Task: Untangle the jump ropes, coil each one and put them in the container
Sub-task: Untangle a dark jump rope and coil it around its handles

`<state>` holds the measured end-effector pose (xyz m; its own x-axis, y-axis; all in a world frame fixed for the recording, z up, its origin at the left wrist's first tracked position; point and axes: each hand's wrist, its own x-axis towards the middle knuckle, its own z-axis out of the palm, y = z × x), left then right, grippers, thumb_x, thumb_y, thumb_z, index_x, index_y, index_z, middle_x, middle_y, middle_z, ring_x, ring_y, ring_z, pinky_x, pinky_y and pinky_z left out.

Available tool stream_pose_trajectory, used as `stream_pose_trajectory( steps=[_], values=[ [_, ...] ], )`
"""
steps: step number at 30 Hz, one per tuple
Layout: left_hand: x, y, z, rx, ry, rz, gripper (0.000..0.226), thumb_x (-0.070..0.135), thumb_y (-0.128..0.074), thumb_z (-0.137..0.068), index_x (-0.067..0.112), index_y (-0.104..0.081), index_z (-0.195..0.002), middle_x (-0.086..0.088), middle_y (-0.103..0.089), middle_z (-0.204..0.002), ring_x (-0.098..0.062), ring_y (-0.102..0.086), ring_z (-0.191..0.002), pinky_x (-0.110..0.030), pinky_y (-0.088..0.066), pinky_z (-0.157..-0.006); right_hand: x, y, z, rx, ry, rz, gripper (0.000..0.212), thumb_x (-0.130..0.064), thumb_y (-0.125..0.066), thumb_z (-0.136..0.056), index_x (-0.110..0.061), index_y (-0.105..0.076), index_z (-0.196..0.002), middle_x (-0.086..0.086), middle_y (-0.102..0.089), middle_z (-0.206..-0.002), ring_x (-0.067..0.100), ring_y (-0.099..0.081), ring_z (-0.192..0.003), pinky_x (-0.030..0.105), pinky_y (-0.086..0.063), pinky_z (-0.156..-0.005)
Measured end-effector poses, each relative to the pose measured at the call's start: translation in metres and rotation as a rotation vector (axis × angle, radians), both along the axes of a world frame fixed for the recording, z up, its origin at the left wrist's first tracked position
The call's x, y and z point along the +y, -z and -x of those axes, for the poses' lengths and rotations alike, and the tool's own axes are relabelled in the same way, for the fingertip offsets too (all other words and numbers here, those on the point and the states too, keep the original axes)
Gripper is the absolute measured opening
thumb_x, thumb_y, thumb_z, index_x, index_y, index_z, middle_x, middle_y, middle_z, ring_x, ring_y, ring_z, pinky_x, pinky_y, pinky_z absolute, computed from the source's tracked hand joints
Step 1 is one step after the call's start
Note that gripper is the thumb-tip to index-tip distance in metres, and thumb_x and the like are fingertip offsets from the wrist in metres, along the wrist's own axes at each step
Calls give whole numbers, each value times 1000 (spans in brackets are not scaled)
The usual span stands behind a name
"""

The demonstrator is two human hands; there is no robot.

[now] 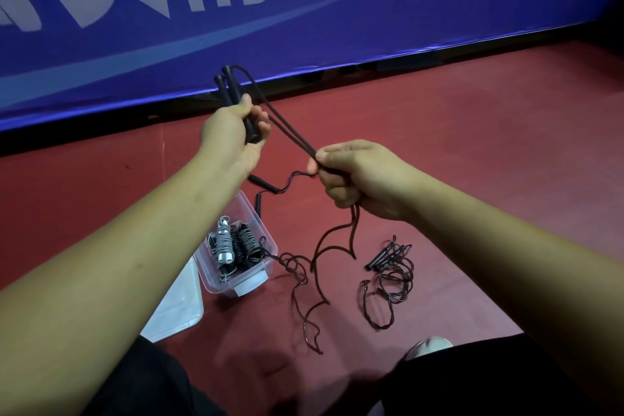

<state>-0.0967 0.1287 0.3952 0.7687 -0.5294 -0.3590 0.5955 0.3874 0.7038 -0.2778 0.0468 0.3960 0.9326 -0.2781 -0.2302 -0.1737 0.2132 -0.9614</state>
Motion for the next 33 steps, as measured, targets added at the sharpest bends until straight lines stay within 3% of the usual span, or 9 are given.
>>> stream_pose_trajectory(
  steps=[7, 12, 16, 19, 24, 26, 28, 30, 33],
  values=[
    [-3, -5, 10, 35, 55, 139, 31, 12, -51, -102, -5, -47, -128, -35, -66, -108, -42, -72, -87, -45, -62, -72, 6, -4, -1, 22, 56, 99, 27, -10, -36, -106, -2, -56, -91, -1, -26, -56, 10, -19, -46, 23, -14, -43],
    [-4, -14, 20, 124, 138, 364, 33, 19, -41, -106, 3, -46, -134, -21, -73, -107, -33, -74, -92, -42, -61, -75, 26, 5, -10, 139, 1, 73, 30, -13, -35, -106, -8, -53, -83, -5, -30, -48, 9, -20, -40, 17, -16, -41],
    [-1, -11, 21, 53, 221, 266, 25, 27, -41, -106, 10, -55, -118, -7, -73, -115, -27, -66, -114, -42, -55, -90, 28, 4, -11, 190, -15, 55, 28, -14, -35, -106, -8, -52, -85, -5, -28, -50, 8, -20, -40, 17, -16, -40],
    [1, -11, 24, -35, 308, 193, 30, 39, -41, -105, 18, -61, -109, 4, -73, -112, -22, -65, -110, -37, -48, -90, 27, 3, -9, 214, -30, 84, 27, -14, -36, -106, -7, -52, -86, -4, -28, -52, 8, -21, -41, 18, -17, -40],
    [3, -11, 26, -129, 427, 52, 35, 59, -39, -98, 32, -62, -103, -5, -71, -100, -28, -68, -108, -43, -45, -97, 27, 2, -10, 254, -85, 113, 26, -12, -36, -104, -6, -53, -85, -3, -27, -53, 10, -19, -43, 20, -14, -42],
    [2, -10, 30, -137, 425, 28, 32, 58, -40, -98, 30, -56, -102, -1, -68, -85, -30, -71, -101, -42, -49, -92, 28, 0, -9, 265, -126, 149, 26, -11, -35, -104, -6, -53, -85, -3, -28, -53, 10, -19, -43, 21, -12, -43],
    [0, -10, 33, -140, 387, 9, 28, 53, -43, -99, 26, -51, -101, 4, -55, -64, -20, -71, -70, -28, -54, -67, 30, -3, -8, 259, -164, 180, 26, -10, -35, -103, -5, -54, -86, -2, -28, -54, 10, -18, -44, 23, -11, -45],
    [-2, -9, 34, -166, 358, 0, 24, 48, -47, -100, 24, -47, -95, 7, -36, -54, -7, -43, -43, -15, -33, -40, 31, -7, -7, 221, -175, 183, 27, -11, -35, -104, -5, -54, -86, -3, -27, -53, 10, -18, -43, 22, -12, -44],
    [-4, -5, 27, -200, 311, -3, 18, 38, -51, -101, 22, -44, -98, 7, -30, -52, -4, -25, -40, -15, -18, -33, 31, -13, -6, 135, -126, 249, 28, -14, -37, -107, -4, -53, -85, 0, -35, -51, 16, -35, -42, 25, -24, -45]
  ],
)
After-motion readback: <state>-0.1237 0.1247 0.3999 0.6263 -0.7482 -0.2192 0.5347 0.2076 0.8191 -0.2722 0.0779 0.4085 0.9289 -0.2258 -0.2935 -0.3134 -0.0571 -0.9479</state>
